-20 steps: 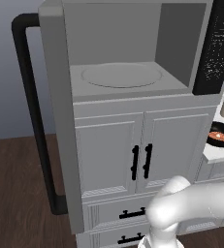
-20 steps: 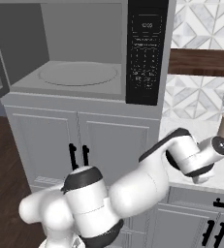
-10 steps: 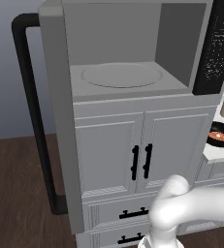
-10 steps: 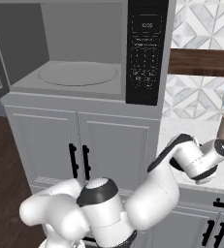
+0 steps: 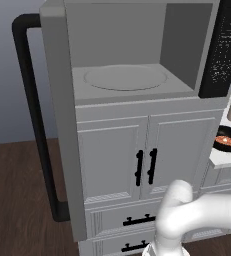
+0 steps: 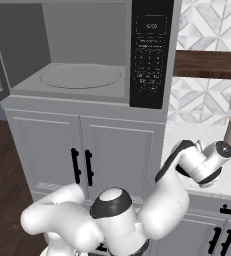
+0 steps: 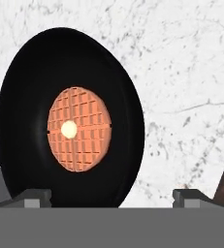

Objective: Open the microwave, place the bowl with waffle inside the microwave, then close the microwave door and turn it on.

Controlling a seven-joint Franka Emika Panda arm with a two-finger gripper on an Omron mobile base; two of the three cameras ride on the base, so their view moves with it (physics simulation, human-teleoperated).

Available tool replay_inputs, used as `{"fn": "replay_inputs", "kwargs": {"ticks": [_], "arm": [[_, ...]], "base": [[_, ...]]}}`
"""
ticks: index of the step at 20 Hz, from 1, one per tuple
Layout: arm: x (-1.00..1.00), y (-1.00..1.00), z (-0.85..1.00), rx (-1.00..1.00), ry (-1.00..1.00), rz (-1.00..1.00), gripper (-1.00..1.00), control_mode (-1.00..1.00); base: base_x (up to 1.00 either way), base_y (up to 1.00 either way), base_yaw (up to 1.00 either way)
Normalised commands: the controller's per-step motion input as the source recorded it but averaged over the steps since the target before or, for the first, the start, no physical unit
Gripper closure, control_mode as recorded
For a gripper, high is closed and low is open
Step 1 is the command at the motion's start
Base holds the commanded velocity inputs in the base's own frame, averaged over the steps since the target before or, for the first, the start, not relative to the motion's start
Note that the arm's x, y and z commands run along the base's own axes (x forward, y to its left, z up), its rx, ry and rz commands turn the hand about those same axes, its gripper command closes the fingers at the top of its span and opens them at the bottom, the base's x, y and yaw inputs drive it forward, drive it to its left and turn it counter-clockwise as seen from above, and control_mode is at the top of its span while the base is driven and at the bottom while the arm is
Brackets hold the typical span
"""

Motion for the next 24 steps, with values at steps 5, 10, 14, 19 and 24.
{"fn": "replay_inputs", "kwargs": {"ticks": [5,10,14,19,24], "arm": [[0.25,0.0,-0.26,0.0,0.06,-0.07,-1.0,-1.0],[0.03,-0.06,-0.17,0.0,0.01,-0.06,-1.0,-1.0],[0.0,-0.18,-0.16,0.01,0.0,-0.03,-1.0,-1.0],[0.0,-0.18,-0.25,0.0,0.0,-0.03,-1.0,-1.0],[0.04,-0.02,-0.14,0.0,0.0,-0.01,-1.0,-1.0]], "base": [[0.0,0.0,0.0],[0.0,0.0,0.0],[0.0,0.0,0.0],[0.0,0.0,0.0],[0.0,0.0,0.0]]}}
